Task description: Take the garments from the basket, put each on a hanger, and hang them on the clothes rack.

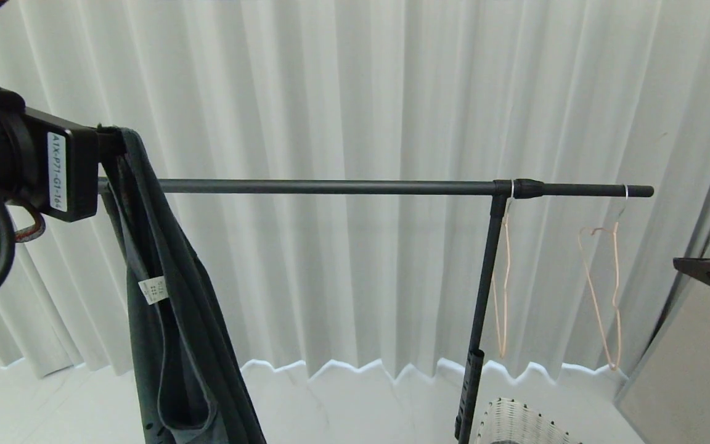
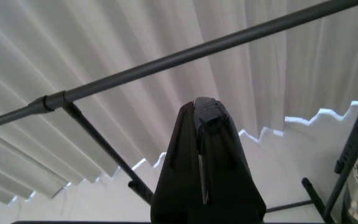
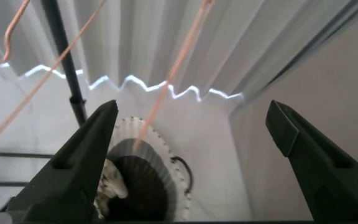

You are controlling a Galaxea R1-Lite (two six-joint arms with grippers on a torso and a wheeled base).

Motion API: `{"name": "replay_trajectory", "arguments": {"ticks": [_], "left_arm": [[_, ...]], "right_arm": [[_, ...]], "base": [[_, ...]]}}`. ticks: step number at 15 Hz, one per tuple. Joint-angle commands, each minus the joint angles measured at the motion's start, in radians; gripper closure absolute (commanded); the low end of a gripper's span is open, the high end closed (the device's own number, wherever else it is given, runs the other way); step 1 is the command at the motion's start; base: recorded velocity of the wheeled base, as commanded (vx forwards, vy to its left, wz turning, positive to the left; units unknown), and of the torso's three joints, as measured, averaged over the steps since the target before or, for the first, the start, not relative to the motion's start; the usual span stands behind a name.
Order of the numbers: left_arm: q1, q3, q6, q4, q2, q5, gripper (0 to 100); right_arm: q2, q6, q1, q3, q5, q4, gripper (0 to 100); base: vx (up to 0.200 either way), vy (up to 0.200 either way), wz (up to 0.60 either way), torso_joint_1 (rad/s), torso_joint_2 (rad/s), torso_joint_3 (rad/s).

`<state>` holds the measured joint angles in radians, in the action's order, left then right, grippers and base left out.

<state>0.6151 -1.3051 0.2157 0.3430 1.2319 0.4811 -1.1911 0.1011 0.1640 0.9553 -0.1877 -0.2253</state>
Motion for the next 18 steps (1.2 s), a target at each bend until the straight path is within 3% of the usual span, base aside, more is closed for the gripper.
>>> {"name": "replay_trajectory", "arguments": {"ticks": [1, 6, 12, 18], "left_arm": [[0.000, 0.001, 0.001, -0.001, -0.002, 0.001, 100], [-0.003, 0.003, 0.001, -0.001, -0.005, 0.004, 100], [-0.040, 0.000, 0.001, -0.042, 0.009, 0.004, 100], [-0.038, 0.006, 0.001, -0.041, 0.009, 0.004, 100]], "right_arm": [[-0.124, -0.060, 0.000, -0.001, -0.009, 0.003, 0], [-0.423, -0.294, 0.002, -0.001, -0.176, 0.138, 0], [-0.627, -0.365, -0.006, 0.003, -0.185, 0.284, 0], [-0.694, -0.451, -0.035, 0.053, -0.179, 0.299, 0]], "base": [[0.000, 0.000, 0.00, 0.000, 0.00, 0.000], [0.000, 0.000, 0.00, 0.000, 0.00, 0.000], [0.000, 0.000, 0.00, 0.000, 0.00, 0.000], [0.000, 0.000, 0.00, 0.000, 0.00, 0.000]]}}
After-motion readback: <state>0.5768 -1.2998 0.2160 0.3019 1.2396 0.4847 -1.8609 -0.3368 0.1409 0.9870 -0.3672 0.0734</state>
